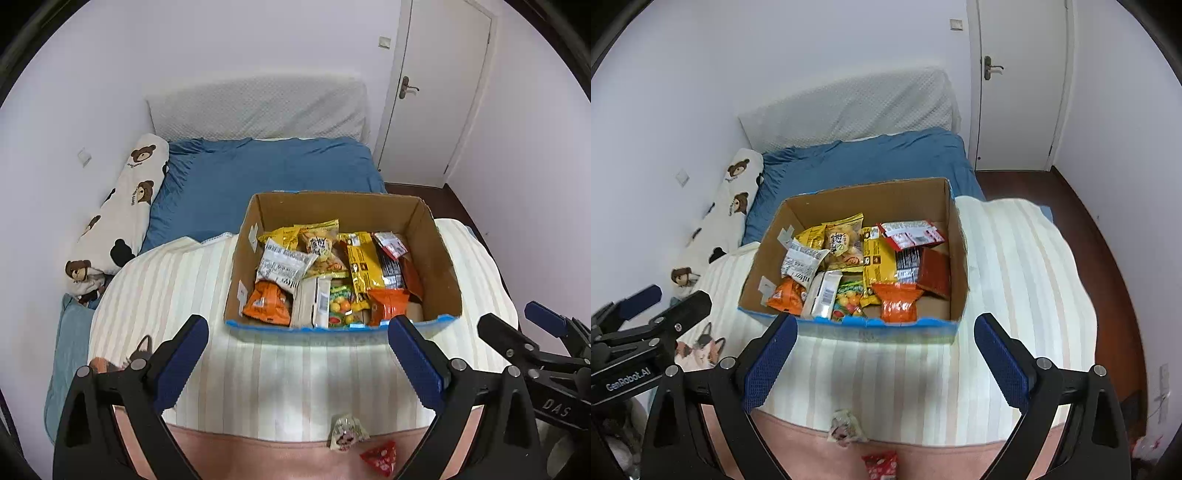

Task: Organize snacks
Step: 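Grasp the clear egg snack with the left tool while the right tool grasps the red pouch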

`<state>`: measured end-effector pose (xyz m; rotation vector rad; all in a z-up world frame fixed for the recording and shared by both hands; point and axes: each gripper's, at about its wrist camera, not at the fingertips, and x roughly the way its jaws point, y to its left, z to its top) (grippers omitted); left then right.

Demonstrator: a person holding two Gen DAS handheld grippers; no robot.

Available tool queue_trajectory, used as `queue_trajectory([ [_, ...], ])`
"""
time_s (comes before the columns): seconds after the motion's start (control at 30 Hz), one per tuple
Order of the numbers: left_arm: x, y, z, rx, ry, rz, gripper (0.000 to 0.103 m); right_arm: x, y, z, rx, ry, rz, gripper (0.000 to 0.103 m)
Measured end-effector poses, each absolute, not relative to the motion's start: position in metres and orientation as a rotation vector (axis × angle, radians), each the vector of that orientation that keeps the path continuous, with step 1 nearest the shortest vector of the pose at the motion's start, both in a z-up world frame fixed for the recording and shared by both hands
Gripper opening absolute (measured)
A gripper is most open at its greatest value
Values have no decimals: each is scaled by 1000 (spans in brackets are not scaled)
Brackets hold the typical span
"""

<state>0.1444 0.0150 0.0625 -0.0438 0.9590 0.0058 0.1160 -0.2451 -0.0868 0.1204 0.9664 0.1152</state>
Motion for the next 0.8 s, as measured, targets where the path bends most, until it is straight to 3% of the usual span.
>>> queue_trajectory([
  [0.17,113,17,39,-39,999,23,100,84,-253,-119,196,1059,151,99],
  [0.47,69,15,-73,10,1265,64,100,27,-263,-265,429,1386,169,97],
  [0.57,60,18,-101,1,1335,74,100,17,-263,-307,527,1469,168,88],
  [0.7,50,21,-122,15,1391,97,100,11,-258,-351,594,1541,165,59],
  [0.8,48,18,-131,36,1413,99,100,8,-248,-357,486,1518,153,39],
])
